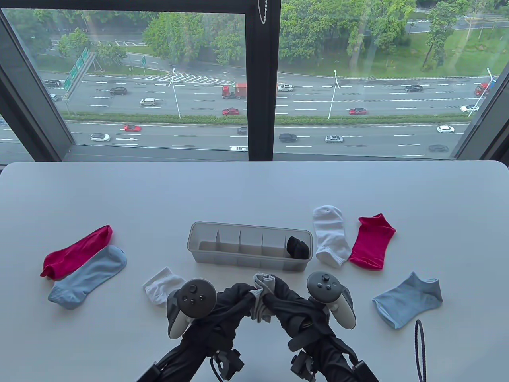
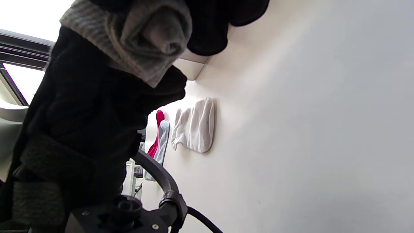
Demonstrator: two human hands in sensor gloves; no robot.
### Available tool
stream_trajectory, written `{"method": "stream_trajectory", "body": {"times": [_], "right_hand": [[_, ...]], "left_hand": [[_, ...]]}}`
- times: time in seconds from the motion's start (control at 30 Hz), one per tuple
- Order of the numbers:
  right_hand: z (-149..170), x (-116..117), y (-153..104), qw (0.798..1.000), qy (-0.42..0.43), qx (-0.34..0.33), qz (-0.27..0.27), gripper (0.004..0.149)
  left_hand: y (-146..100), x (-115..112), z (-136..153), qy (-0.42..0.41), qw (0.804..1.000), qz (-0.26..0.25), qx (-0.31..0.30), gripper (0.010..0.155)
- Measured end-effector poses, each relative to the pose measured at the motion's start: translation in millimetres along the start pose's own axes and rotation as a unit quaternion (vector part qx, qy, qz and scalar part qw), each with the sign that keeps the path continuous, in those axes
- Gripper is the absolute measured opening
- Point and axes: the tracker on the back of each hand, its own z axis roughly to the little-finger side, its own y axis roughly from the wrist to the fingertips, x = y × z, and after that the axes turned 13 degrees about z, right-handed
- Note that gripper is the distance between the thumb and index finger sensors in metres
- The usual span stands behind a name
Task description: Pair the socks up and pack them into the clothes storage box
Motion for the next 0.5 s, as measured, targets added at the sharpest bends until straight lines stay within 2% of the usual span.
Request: {"method": "stream_trajectory", "body": {"times": [0.07, 0.13, 0.2, 0.3, 0.4, 0.47, 0.5], "right_hand": [[0, 2, 0, 1.000, -0.007, 0.004, -0.003, 0.062], [2, -1, -2, 0.998, -0.038, 0.009, 0.042, 0.065], [3, -7, -5, 0.995, -0.034, 0.016, 0.097, 0.068], [-1, -7, -7, 0.991, -0.060, 0.008, 0.116, 0.064], [-9, 0, -7, 0.989, -0.118, -0.037, 0.077, 0.066], [-13, 7, -6, 0.994, -0.099, -0.043, 0.021, 0.084], [-13, 9, -6, 0.994, -0.097, -0.038, 0.019, 0.093]], "left_hand": [[0, -2, -4, 0.029, 1.000, 0.005, -0.001, 0.044], [0, -3, -7, 0.066, 0.998, 0.004, 0.011, 0.044], [1, -3, -5, 0.059, 0.998, 0.009, 0.023, 0.044], [3, -3, -5, 0.058, 0.998, 0.016, 0.029, 0.043], [2, 0, -1, 0.044, 0.998, 0.010, 0.040, 0.042], [0, 4, 4, 0.031, 0.998, -0.001, 0.053, 0.042], [0, 4, 5, 0.026, 0.998, 0.005, 0.053, 0.042]]}}
